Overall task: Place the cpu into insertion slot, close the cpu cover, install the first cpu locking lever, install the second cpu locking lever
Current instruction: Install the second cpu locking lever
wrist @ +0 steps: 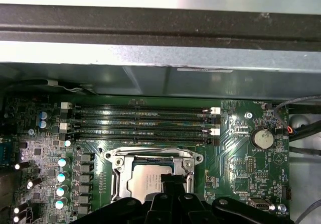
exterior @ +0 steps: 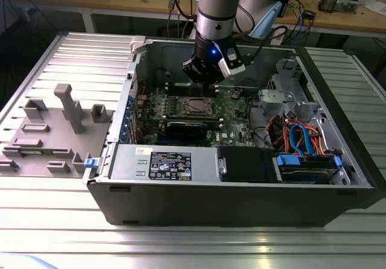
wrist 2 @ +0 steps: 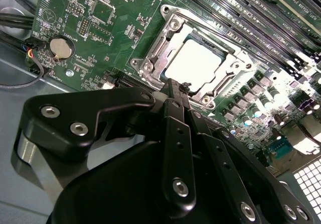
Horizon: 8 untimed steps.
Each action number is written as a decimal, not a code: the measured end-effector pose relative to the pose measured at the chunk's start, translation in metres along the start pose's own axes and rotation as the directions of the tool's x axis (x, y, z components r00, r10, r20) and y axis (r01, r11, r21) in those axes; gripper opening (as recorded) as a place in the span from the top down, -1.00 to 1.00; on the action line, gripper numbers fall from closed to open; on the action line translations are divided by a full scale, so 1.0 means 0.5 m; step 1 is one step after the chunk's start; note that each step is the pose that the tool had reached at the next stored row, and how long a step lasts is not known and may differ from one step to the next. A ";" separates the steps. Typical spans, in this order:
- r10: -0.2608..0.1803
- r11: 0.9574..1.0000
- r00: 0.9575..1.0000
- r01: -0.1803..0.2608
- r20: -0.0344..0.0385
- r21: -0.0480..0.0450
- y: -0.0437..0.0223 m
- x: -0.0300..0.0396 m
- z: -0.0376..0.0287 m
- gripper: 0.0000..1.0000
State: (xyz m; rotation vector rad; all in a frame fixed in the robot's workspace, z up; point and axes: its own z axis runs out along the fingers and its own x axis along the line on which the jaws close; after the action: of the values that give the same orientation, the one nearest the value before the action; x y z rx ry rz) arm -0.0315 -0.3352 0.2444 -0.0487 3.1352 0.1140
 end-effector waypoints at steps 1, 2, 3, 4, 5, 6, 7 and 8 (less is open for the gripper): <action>0.000 1.000 1.000 0.000 0.000 0.000 0.000 0.000 0.000 0.79; 0.000 1.000 1.000 0.000 0.000 0.000 0.000 0.000 0.000 0.79; 0.000 1.000 1.000 0.000 0.000 0.000 0.000 0.000 0.000 0.79; 0.000 1.000 1.000 0.000 0.000 0.000 0.000 0.000 0.000 0.79; 0.000 1.000 1.000 0.000 0.000 0.000 0.000 0.000 -0.004 0.79; 0.000 1.000 1.000 0.000 0.000 0.000 0.000 0.000 -0.007 0.79; 0.000 1.000 1.000 0.000 0.000 0.000 0.000 0.000 -0.009 0.79; 0.000 1.000 1.000 0.000 0.000 0.000 0.000 0.000 -0.010 0.79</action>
State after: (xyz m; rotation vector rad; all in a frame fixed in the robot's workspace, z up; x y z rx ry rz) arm -0.0315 -0.3354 0.2495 -0.0488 3.1352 0.1140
